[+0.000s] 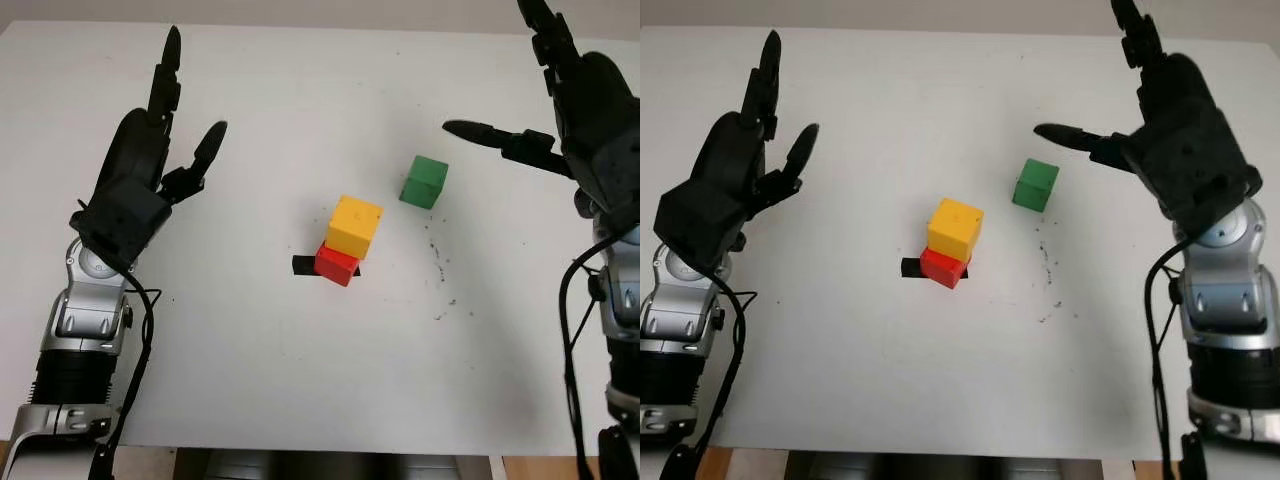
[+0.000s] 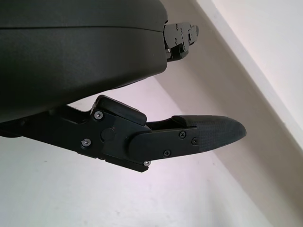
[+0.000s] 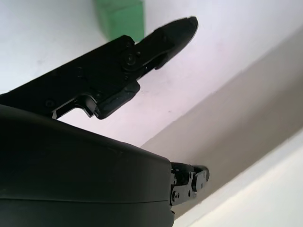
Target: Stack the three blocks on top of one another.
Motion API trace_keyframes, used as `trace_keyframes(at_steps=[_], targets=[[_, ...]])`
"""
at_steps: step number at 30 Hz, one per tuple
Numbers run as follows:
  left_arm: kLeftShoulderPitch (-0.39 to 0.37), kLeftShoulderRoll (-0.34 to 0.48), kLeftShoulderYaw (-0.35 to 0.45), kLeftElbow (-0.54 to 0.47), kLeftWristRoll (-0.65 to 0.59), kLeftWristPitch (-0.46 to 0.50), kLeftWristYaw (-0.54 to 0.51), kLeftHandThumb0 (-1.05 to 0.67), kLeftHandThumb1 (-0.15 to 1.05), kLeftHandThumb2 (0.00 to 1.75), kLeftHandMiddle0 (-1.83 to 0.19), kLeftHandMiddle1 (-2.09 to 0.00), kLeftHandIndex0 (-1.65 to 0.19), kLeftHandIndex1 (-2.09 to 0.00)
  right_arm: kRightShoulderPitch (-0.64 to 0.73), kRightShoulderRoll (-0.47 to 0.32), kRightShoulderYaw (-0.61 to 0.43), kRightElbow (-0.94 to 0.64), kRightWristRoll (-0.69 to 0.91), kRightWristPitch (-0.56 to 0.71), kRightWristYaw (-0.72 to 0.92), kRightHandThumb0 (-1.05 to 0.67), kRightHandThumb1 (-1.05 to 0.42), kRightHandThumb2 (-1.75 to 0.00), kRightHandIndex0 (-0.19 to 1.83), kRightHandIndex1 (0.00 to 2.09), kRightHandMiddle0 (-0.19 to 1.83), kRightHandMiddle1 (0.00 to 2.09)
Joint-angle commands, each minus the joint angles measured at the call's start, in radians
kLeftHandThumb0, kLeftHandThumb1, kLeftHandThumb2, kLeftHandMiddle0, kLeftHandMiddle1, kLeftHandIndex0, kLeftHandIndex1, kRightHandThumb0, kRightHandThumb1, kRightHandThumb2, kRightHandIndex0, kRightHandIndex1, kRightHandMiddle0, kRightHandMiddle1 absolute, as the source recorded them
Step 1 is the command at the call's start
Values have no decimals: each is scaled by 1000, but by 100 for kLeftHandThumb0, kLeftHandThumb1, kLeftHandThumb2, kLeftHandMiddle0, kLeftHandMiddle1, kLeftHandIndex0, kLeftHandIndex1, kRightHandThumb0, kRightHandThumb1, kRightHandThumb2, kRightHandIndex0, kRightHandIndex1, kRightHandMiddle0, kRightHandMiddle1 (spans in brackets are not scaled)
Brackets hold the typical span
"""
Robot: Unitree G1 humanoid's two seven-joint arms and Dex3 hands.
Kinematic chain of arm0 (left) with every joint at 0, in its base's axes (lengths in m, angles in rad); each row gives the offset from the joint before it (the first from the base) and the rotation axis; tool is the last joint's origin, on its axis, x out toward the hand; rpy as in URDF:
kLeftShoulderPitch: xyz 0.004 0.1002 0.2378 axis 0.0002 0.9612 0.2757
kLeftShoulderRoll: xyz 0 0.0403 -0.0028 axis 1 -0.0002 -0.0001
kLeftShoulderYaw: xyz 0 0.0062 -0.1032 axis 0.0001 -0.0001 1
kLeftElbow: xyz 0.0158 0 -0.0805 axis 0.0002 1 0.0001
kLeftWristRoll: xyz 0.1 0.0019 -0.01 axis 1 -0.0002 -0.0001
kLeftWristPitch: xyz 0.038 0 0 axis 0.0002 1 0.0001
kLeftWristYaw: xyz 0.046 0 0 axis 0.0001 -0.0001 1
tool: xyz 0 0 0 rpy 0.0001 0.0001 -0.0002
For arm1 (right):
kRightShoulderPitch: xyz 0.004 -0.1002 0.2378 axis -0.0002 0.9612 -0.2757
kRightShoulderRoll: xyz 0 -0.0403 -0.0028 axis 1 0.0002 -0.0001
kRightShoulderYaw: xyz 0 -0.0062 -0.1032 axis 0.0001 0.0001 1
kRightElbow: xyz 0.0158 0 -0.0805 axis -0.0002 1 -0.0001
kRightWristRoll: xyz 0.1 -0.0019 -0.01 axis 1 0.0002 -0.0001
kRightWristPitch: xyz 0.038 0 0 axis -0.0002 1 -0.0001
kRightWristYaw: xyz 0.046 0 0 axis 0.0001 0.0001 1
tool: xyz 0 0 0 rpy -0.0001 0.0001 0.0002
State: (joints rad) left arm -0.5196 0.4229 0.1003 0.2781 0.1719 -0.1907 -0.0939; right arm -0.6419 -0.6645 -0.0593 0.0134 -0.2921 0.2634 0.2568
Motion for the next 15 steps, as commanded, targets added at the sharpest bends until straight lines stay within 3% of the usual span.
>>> trace_keyframes(at_steps=[1,6,10,15], targets=[[-4,7,2,14,-1,-22,7,-81,105,50,19,0,16,-4,-45,-35,22,33,-20,-20,24,-71,-70,-3,-2,10,20,32],[-17,6,-2,50,2,-43,21,-83,105,50,19,0,16,-5,-103,-57,104,123,-84,-29,95,-63,-67,-4,-2,9,20,27],[-27,11,-14,72,22,-47,30,-81,105,49,19,0,17,-5,-120,-69,194,162,-182,-40,134,-74,-73,-7,-4,7,21,18],[-34,12,-21,80,40,-43,40,-80,105,50,19,0,18,-5,-113,-47,232,178,-206,-47,172,-67,-76,-7,-10,4,18,12]])
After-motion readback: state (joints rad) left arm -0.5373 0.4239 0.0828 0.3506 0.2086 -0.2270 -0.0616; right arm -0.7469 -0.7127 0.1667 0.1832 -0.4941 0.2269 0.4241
